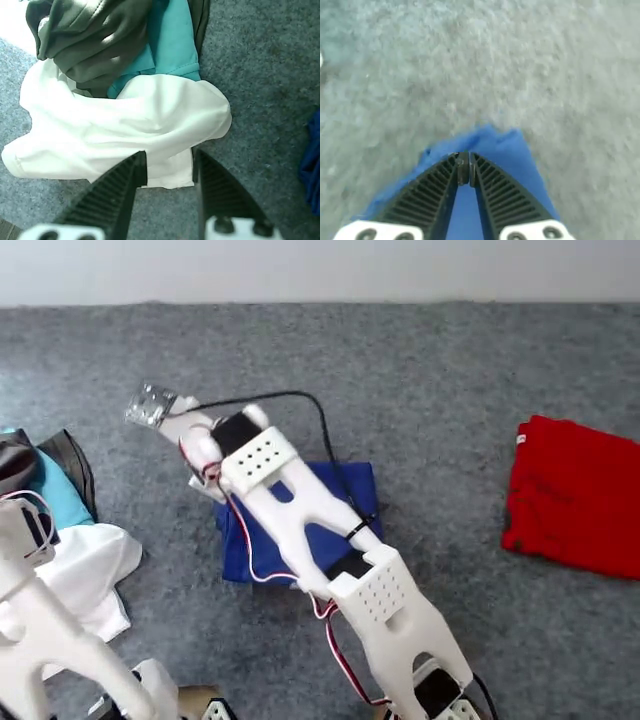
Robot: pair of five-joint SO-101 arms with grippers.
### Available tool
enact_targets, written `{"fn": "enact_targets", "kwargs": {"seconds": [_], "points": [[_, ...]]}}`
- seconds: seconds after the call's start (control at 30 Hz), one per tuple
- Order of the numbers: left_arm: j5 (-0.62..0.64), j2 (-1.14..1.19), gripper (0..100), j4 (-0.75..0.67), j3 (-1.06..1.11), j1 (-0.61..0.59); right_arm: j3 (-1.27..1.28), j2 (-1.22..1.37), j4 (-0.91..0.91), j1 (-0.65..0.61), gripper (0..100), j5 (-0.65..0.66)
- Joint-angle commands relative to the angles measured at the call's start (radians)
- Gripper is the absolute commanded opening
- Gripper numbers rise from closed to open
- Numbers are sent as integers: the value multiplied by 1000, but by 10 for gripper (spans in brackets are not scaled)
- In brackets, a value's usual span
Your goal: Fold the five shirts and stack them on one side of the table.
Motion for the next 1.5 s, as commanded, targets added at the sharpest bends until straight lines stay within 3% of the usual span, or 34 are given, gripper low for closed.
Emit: {"fn": "enact_targets", "kwargs": {"seconds": [0.0, 0.07, 0.2, 0.43, 0.63, 0.9, 0.97, 1.17, 1.47], "points": [[8, -26, 162, 3, -31, 3, -196, -44, 228, 44, 13, -14], [9, -26, 162, 3, -31, 3, -278, -36, 344, 61, 12, -15], [9, -26, 162, 0, -31, 3, -203, -120, 338, 136, 14, -155], [9, -26, 162, 3, -31, 3, 311, -438, 337, 156, 15, -193], [9, -26, 162, 3, -31, 3, 689, -699, 337, 189, 15, -350], [9, -26, 162, 3, -30, 3, 925, -768, 335, 318, 19, -411], [9, -26, 162, 3, -30, 3, 927, -757, 331, 317, 76, -497], [9, -26, 162, -2, -30, 5, 922, -654, 321, 260, 368, -687], [9, -26, 162, -2, -30, 5, 922, -467, 191, 219, 379, -703]]}}
